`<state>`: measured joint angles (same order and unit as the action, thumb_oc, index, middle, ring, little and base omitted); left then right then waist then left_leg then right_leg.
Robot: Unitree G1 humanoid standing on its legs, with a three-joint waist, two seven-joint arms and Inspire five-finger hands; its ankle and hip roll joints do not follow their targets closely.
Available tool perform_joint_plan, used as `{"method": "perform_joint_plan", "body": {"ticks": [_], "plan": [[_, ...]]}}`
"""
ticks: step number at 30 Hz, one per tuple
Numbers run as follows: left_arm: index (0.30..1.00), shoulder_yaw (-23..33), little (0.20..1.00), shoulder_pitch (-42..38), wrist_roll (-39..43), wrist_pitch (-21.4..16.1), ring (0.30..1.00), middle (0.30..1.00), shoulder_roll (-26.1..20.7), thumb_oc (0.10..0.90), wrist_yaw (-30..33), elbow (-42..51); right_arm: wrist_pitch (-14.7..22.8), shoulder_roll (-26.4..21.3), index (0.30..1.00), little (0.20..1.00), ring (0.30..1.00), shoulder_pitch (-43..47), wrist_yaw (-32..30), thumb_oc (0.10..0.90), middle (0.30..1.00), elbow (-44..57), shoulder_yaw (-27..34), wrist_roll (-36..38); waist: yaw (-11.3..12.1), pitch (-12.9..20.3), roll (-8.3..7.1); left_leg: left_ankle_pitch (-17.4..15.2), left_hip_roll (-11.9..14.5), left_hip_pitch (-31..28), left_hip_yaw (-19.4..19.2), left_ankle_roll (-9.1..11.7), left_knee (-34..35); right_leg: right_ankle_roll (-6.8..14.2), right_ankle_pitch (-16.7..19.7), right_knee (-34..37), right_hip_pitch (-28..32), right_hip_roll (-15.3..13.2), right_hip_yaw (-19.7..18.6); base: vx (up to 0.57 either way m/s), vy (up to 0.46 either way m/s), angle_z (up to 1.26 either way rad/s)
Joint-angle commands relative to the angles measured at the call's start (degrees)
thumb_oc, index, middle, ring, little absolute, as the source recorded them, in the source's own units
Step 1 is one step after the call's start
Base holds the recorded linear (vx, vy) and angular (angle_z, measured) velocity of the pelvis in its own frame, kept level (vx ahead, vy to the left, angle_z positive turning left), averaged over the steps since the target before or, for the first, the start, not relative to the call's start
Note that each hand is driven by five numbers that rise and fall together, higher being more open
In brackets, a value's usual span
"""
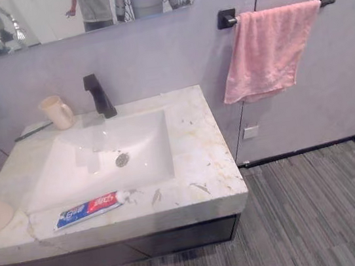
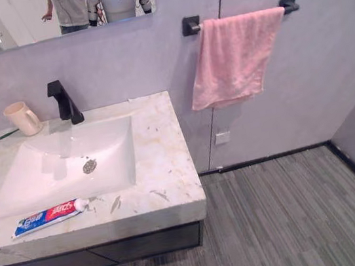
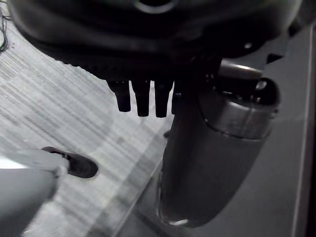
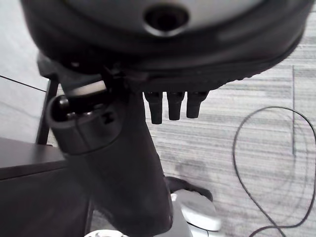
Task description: Organize the bathroom.
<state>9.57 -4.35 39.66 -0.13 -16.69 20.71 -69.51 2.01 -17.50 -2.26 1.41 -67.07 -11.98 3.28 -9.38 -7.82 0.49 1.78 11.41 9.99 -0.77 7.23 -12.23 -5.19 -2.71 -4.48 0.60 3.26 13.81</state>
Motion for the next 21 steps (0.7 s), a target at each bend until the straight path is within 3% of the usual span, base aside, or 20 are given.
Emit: {"method": "perform_joint_plan", "body": {"ticks": [1,3,5,10,12,15,17,19,21], "plan": [[0.9,4.28,0.9,3.57,9.99,-8.17,0.9,0.9,-4.6,0.8,12.82,-2.05,0.87,-1.43,0.9,0.9,0.9,0.62,-1.57,0.8,0.9,-0.8,0.97,1.06,2.62,-1.73,-1.91,0.37,0.49,-6.5,3.45,-3.52,1.57,9.13,-3.03,-7.48,-2.4,-6.26,-7.89,0.14,0.186,0.09],[0.9,5.86,0.9,4.19,13.06,-10.0,0.9,0.9,-4.43,0.8,14.42,-3.67,0.81,-1.67,0.9,0.9,0.9,0.86,-1.53,0.8,0.9,-0.82,0.85,0.46,2.87,-1.82,-1.79,-0.57,-0.25,-6.92,3.74,-3.46,1.53,9.7,-2.87,-7.52,-2.47,-6.9,-8.46,0.09,0.191,-0.18],[0.9,9.2,0.9,4.08,18.35,-11.57,0.9,0.9,-5.18,0.8,18.03,-6.39,0.04,-1.7,0.9,0.9,0.9,0.46,-2.06,0.8,0.9,-0.24,1.7,-0.17,0.98,-1.15,-0.86,-1.51,-0.3,-10.9,-5.01,-2.87,7.68,11.47,-2.46,-7.69,-3.54,-8.5,-7.0,0.04,0.317,-0.14],[0.9,11.12,0.9,3.45,27.55,-13.89,0.9,0.9,-5.95,0.8,20.49,-7.91,0.13,-1.42,0.9,0.9,0.9,-0.51,-2.61,0.8,0.9,-0.96,2.98,-0.44,-0.31,0.29,-0.35,-0.21,-0.29,-12.59,-8.83,-2.04,13.02,13.08,-1.19,-6.25,-4.54,-9.74,-5.71,0.01,0.184,0.49],[0.9,12.28,0.9,3.86,26.16,-13.19,0.9,0.9,-6.51,0.8,20.37,-8.15,-0.3,-1.35,0.9,0.9,0.9,-0.56,-2.63,0.8,0.9,-1.19,3.29,-0.44,-0.17,0.74,-0.37,-0.06,-0.17,-12.9,-9.52,-1.86,14.15,13.57,-0.87,-5.42,-4.51,-10.1,-5.46,0.04,0.133,0.41],[0.9,11.71,0.9,4.4,19.7,-9.42,0.9,0.9,-7.4,0.8,17.51,-8.14,-0.82,-1.62,0.9,0.9,0.9,-0.55,-2.44,0.8,0.9,-1.12,3.42,-0.12,0.22,1.2,-0.57,-0.2,-0.49,-12.76,-9.44,-1.95,14.34,13.84,-0.22,-3.69,-3.97,-10.27,-5.63,0.03,0.076,0.21],[0.9,9.41,0.9,4.54,8.14,-3.06,0.9,0.9,-7.82,0.8,11.26,-7.55,-1.27,-1.98,0.9,0.9,0.9,-0.48,-2.26,0.8,0.9,-0.64,3.27,0.41,0.67,1.43,-0.96,-0.98,-1.1,-12.32,-8.97,-2.35,13.35,14.03,0.37,-2.46,-3.65,-10.45,-6.35,0.04,0.128,0.0],[0.9,6.73,0.9,4.78,0.08,0.38,0.9,0.9,-7.65,0.8,9.18,-6.97,-1.57,-2.28,0.9,0.9,0.9,-0.21,-2.43,0.8,0.9,0.04,3.0,0.99,1.29,1.28,-1.26,-2.37,-2.93,-11.58,-6.58,-3.33,11.95,14.34,0.83,-2.3,-3.8,-10.76,-7.79,0.01,0.176,-0.01],[0.9,5.31,0.9,5.51,2.81,0.67,0.9,0.9,-7.09,0.8,8.86,-6.3,-1.9,-3.04,0.9,0.9,0.9,0.38,-1.52,0.8,0.9,1.36,2.87,-0.73,2.22,1.05,-1.57,-4.27,-5.82,-9.95,-3.5,-4.69,9.47,14.87,1.99,-2.01,-4.72,-11.26,-10.13,-0.02,0.232,-0.24]]}}
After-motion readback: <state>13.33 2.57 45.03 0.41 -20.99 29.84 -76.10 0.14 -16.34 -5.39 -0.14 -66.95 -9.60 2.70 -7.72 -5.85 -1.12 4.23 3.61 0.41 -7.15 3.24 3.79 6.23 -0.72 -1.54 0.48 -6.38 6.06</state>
